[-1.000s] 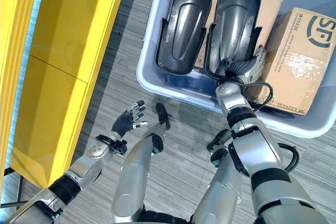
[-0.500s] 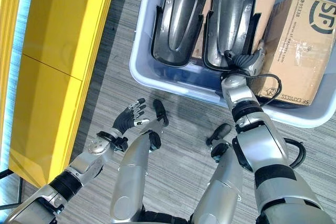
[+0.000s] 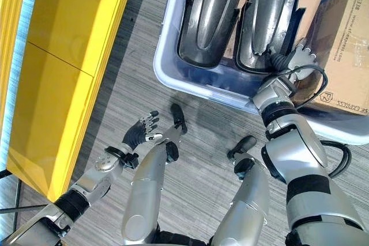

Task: Move parts from the plastic box to the shelf.

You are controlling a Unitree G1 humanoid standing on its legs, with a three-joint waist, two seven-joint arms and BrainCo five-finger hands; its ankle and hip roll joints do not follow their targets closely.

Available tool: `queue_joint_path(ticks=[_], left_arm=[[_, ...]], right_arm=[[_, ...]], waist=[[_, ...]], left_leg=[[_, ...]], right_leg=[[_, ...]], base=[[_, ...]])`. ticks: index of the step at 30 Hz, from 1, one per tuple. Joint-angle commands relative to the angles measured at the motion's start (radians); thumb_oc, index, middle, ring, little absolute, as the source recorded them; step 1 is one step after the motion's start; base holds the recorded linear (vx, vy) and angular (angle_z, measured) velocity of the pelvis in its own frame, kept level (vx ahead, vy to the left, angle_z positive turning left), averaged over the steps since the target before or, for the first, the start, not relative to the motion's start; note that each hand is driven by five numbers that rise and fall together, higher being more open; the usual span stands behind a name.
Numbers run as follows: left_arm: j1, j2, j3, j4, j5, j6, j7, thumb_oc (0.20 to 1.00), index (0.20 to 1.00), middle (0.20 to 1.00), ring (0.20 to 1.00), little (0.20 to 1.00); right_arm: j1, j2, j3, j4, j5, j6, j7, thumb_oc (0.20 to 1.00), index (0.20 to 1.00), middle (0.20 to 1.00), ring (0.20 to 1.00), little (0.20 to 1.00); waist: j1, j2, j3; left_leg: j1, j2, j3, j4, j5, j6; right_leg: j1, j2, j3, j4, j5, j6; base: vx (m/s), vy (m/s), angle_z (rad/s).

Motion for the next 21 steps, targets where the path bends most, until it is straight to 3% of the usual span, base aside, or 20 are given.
queue_joint_path(ticks=[1, 9, 21], left_arm=[[0.003, -0.014, -0.003, -0.051, 0.028, -0.032, -0.012, 1.0, 1.0, 1.0, 1.0, 1.0], [0.004, -0.021, -0.001, -0.05, 0.027, -0.046, 0.008, 1.0, 1.0, 1.0, 1.0, 1.0], [0.012, -0.031, 0.008, -0.029, 0.034, -0.07, 0.004, 1.0, 1.0, 1.0, 1.0, 1.0]], right_arm=[[0.115, -0.007, -0.032, 0.099, 0.132, 0.006, 0.012, 0.2, 0.2, 0.2, 0.2, 0.2], [0.174, -0.012, -0.095, 0.113, 0.226, -0.042, -0.083, 0.2, 0.2, 0.2, 0.2, 0.2], [0.241, -0.006, -0.135, 0.096, 0.224, -0.121, -0.178, 0.2, 0.2, 0.2, 0.2, 0.2]], waist=[[0.04, 0.045, -0.002], [0.033, 0.043, -0.002], [0.017, 0.037, -0.002]], left_leg=[[0.0, 0.079, -0.02, 0.078, -0.116, -0.132], [-0.001, 0.076, -0.02, 0.069, -0.112, -0.135], [0.036, 0.079, -0.004, 0.047, -0.107, -0.137]], right_leg=[[-0.043, -0.051, 0.017, -0.005, 0.083, 0.116], [-0.042, -0.047, 0.022, -0.017, 0.088, 0.122], [-0.016, -0.043, 0.025, -0.043, 0.093, 0.125]], base=[[0.0, 0.017, 0.06], [-0.01, 0.015, 0.05], [0.0, 0.0, 0.0]])
